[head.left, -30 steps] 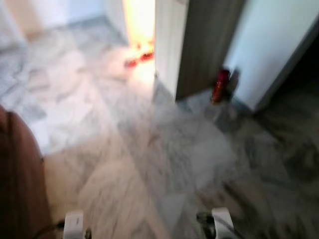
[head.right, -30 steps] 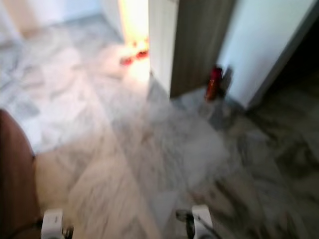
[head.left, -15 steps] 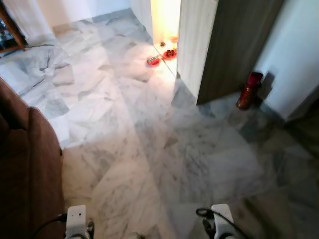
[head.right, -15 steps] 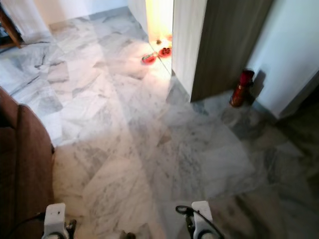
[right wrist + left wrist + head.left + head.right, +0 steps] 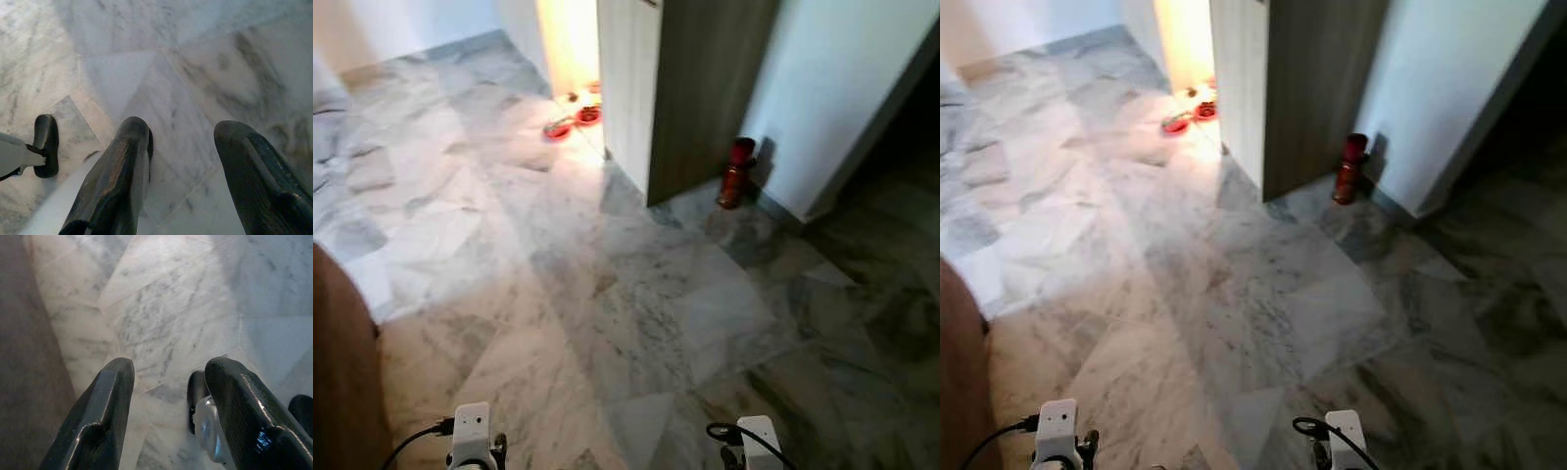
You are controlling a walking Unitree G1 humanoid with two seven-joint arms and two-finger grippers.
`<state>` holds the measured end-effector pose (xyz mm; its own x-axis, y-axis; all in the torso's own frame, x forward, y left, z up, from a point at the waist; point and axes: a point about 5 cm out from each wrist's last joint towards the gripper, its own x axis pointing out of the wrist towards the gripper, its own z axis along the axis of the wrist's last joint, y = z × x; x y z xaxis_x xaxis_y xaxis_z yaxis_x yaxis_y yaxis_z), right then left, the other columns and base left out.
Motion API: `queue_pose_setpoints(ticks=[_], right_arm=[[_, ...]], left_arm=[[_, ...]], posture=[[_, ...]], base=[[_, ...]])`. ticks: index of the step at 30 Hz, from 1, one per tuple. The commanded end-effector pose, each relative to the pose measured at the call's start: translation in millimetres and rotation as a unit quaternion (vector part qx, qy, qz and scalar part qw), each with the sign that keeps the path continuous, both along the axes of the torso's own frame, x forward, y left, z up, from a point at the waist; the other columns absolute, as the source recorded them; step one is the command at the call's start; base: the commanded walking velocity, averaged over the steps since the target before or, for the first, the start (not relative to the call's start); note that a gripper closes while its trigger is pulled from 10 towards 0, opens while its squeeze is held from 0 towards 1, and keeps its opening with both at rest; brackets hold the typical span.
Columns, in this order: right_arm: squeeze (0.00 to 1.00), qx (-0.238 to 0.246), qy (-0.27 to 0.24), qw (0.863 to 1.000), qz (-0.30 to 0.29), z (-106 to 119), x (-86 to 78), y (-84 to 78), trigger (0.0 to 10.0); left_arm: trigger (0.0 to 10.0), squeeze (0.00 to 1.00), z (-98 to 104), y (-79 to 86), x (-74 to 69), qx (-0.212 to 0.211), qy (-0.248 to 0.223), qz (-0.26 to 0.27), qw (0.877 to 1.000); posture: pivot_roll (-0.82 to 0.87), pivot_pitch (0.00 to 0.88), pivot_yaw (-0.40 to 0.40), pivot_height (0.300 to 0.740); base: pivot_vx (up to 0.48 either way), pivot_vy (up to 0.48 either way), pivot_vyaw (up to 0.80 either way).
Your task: Move the pillow to the sofa from floor
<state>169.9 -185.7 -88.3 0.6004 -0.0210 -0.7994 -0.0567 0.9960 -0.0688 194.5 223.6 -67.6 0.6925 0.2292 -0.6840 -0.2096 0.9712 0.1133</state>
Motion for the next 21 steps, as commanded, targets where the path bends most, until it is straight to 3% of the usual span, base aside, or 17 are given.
queue_pose_setpoints(ticks=[1, 21], right_arm=[[0.0, 0.002, 0.009, 1.0, -0.001, -2.9, -6.2, 1.4, 10.0], [0.0, 0.002, 0.01, 1.0, 0.005, -3.2, -6.4, 3.4, 10.0]], left_arm=[[10.0, 0.0, -3.7, 2.8, -7.8, 0.002, 0.014, -0.001, 1.0], [10.0, 0.0, -4.0, 1.3, -7.5, 0.0, 0.015, -0.004, 1.0]], posture=[[0.11, 0.133, 0.028, 0.74], [0.11, 0.127, 0.029, 0.74]], base=[[0.0, 0.0, 0.0], [0.0, 0.0, 0.0]])
